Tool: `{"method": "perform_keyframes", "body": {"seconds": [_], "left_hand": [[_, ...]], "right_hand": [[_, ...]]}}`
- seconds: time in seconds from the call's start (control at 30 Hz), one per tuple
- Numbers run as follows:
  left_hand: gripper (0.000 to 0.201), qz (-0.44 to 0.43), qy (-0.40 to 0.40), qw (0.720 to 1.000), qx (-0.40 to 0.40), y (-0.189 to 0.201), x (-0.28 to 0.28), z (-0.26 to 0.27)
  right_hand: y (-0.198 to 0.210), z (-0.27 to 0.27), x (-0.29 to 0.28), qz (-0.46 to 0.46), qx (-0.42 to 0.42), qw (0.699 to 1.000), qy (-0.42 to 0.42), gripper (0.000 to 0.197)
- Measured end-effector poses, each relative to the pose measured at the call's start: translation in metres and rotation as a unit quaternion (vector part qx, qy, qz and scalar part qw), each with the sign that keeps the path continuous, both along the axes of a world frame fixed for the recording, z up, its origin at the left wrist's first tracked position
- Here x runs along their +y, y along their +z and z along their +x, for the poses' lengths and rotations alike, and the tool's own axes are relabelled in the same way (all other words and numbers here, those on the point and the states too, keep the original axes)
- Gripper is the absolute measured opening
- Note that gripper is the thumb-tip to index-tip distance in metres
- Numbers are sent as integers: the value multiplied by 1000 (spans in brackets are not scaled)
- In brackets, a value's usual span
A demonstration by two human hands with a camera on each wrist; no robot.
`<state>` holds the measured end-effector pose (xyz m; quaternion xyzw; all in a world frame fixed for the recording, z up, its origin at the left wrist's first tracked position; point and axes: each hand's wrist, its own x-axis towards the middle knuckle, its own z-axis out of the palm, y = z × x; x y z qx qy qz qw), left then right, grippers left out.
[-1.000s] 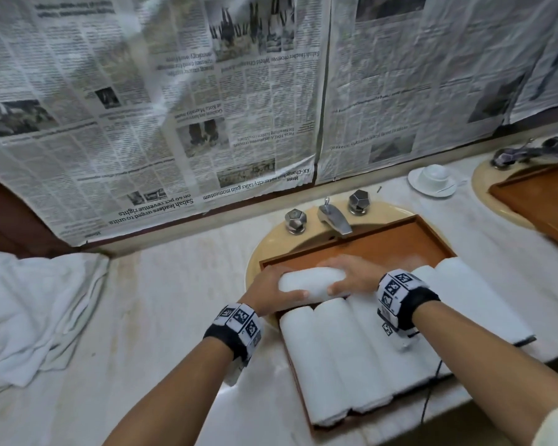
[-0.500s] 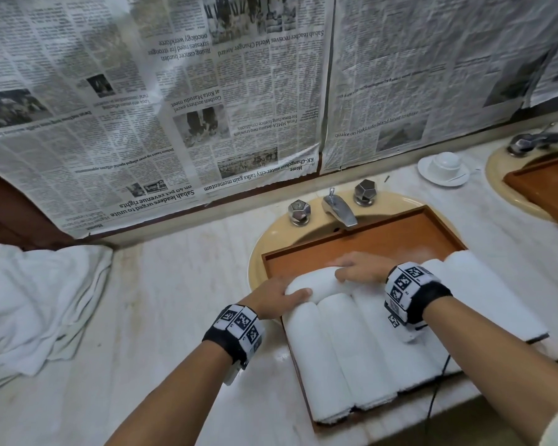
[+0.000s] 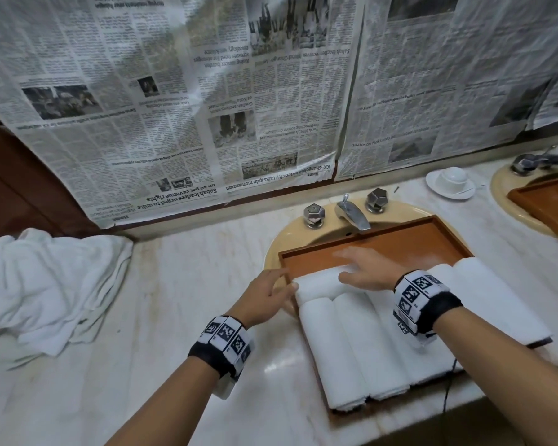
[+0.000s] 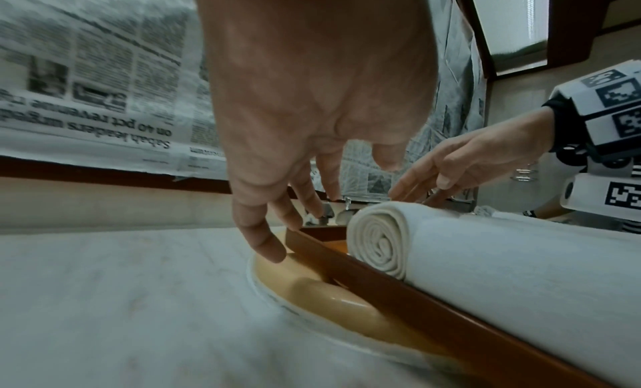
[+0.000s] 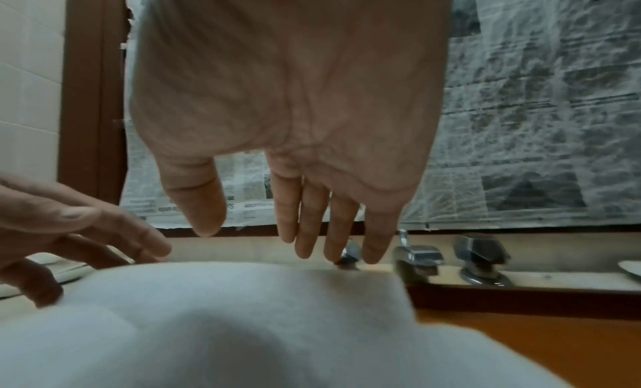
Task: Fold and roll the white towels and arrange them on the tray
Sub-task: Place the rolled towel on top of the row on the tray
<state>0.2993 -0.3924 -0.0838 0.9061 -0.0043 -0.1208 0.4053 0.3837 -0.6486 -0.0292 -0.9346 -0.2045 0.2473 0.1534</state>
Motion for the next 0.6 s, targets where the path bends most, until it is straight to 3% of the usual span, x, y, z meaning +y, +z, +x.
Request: {"method": "perform_keyframes", "body": {"seconds": [0.3, 0.6], "left_hand": [[54, 2, 69, 998, -12, 8, 120, -77], [57, 58, 152, 986, -26, -1, 268, -180]], "right_hand": [[19, -65, 125, 38, -82, 993, 73, 68], [-9, -142, 287, 72, -70, 984, 147, 78]]}}
